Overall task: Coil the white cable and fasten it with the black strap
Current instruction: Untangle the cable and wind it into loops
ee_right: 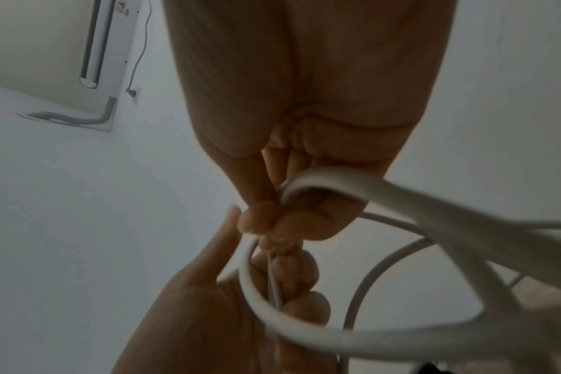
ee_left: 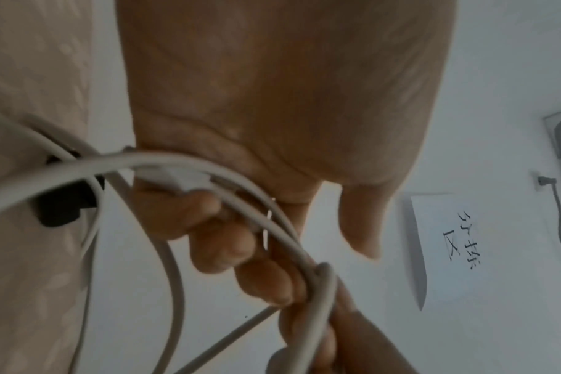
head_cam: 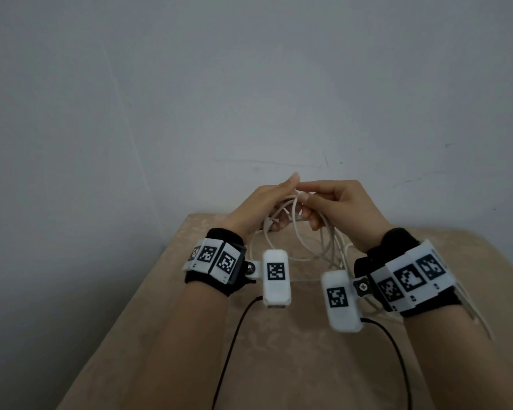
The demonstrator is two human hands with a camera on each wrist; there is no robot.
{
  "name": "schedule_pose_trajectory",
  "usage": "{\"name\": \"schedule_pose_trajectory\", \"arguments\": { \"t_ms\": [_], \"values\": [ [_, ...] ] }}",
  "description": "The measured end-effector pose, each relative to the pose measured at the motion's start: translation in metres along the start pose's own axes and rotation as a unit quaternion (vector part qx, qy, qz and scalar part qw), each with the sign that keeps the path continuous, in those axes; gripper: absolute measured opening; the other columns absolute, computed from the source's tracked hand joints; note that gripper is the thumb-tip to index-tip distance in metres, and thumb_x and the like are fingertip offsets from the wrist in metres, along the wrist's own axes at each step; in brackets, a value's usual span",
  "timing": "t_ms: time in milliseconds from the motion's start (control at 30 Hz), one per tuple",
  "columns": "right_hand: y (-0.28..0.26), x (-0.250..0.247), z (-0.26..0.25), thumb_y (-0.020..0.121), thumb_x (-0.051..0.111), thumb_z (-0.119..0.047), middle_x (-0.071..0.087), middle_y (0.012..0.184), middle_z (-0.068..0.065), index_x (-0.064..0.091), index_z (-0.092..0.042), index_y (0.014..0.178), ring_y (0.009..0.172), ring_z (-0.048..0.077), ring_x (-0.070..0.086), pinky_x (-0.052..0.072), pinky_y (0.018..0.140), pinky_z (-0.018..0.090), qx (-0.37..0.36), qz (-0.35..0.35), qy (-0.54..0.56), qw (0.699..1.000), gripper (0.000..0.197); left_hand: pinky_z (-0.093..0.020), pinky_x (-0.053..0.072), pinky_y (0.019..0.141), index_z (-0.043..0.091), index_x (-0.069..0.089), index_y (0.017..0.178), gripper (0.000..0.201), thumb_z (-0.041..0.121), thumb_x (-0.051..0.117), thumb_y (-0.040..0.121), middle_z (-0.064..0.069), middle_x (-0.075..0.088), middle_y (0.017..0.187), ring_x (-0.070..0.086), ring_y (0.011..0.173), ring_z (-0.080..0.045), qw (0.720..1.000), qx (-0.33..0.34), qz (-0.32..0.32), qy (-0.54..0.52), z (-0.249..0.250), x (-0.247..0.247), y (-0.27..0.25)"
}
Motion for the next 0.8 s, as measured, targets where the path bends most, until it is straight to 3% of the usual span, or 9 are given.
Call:
{"name": "schedule_pose_trajectory", "arguments": {
  "t_ms": [100, 267, 433, 533, 600, 700, 800],
  "values": [
    [0.000, -0.003, 0.000, 0.091, 0.059, -0.007, 0.063, 0.056, 0.000, 0.065, -0.003, 0.115, 0.042, 0.008, 0.051, 0.046, 0.048, 0.017, -0.002, 0.008, 0.008, 1.000, 0.025, -0.030, 0.042, 0.064, 0.014, 0.063, 0.069, 0.030, 0.030, 0.057, 0.094, 0.002, 0.063, 0.067, 0.055, 0.067, -0.021, 0.999, 0.012, 0.027, 0.026, 0.005, -0.002, 0.000],
    [0.000, -0.010, -0.002, 0.090, 0.059, -0.001, 0.061, 0.058, 0.006, 0.060, -0.008, 0.123, 0.043, 0.010, 0.049, 0.046, 0.049, 0.020, 0.001, -0.003, 0.066, 0.998, 0.034, -0.024, 0.054, 0.069, 0.002, 0.069, 0.082, 0.022, 0.017, 0.058, 0.093, -0.002, 0.068, 0.072, 0.064, 0.066, -0.011, 0.998, 0.034, 0.052, -0.007, 0.008, -0.015, -0.002],
    [0.001, 0.001, 0.000, 0.088, 0.062, -0.003, 0.062, 0.058, 0.006, 0.059, -0.015, 0.126, 0.045, 0.011, 0.050, 0.046, 0.052, 0.021, -0.010, -0.027, 0.029, 0.999, 0.040, -0.018, 0.050, 0.065, 0.007, 0.069, 0.081, 0.022, 0.025, 0.061, 0.091, -0.003, 0.070, 0.075, 0.066, 0.071, -0.011, 0.999, 0.025, 0.039, 0.014, 0.012, -0.010, -0.004],
    [0.002, 0.007, 0.004, 0.087, 0.063, -0.004, 0.064, 0.055, 0.001, 0.053, -0.013, 0.131, 0.045, 0.009, 0.052, 0.046, 0.052, 0.018, -0.010, -0.041, -0.021, 0.999, 0.046, -0.023, 0.046, 0.063, 0.008, 0.068, 0.077, 0.014, 0.017, 0.065, 0.087, -0.005, 0.065, 0.073, 0.060, 0.072, -0.016, 0.998, 0.001, 0.057, 0.032, 0.008, -0.010, -0.003],
    [0.002, 0.008, 0.004, 0.087, 0.065, -0.005, 0.065, 0.056, 0.001, 0.052, -0.013, 0.132, 0.045, 0.009, 0.052, 0.046, 0.052, 0.018, -0.011, -0.046, -0.026, 0.999, 0.048, -0.022, 0.047, 0.062, 0.010, 0.067, 0.072, 0.015, 0.011, 0.062, 0.087, 0.001, 0.066, 0.067, 0.061, 0.068, -0.011, 0.996, -0.010, 0.072, 0.047, 0.006, -0.013, -0.002],
    [0.002, -0.009, -0.001, 0.088, 0.060, -0.001, 0.063, 0.058, 0.003, 0.052, -0.010, 0.131, 0.044, 0.010, 0.049, 0.045, 0.050, 0.019, -0.013, -0.017, 0.062, 0.998, 0.045, -0.022, 0.053, 0.062, 0.008, 0.066, 0.075, 0.015, 0.009, 0.059, 0.088, -0.001, 0.067, 0.070, 0.063, 0.063, -0.009, 0.989, -0.033, 0.141, 0.032, -0.001, -0.035, -0.004],
    [0.003, -0.044, -0.011, 0.091, 0.051, 0.002, 0.059, 0.059, 0.003, 0.054, -0.009, 0.127, 0.044, 0.008, 0.044, 0.043, 0.050, 0.019, -0.033, 0.043, 0.237, 0.970, 0.038, -0.021, 0.055, 0.065, 0.007, 0.065, 0.080, 0.012, 0.012, 0.060, 0.090, -0.002, 0.069, 0.078, 0.065, 0.069, -0.012, 0.978, -0.083, 0.189, -0.016, -0.019, -0.058, -0.009]
  ]
}}
Point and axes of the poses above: each hand's wrist, its own y-axis towards the middle knuckle, its own x-axis out of the palm, z = x × y, the point moved 7 cm from there along y, towards the middle knuckle
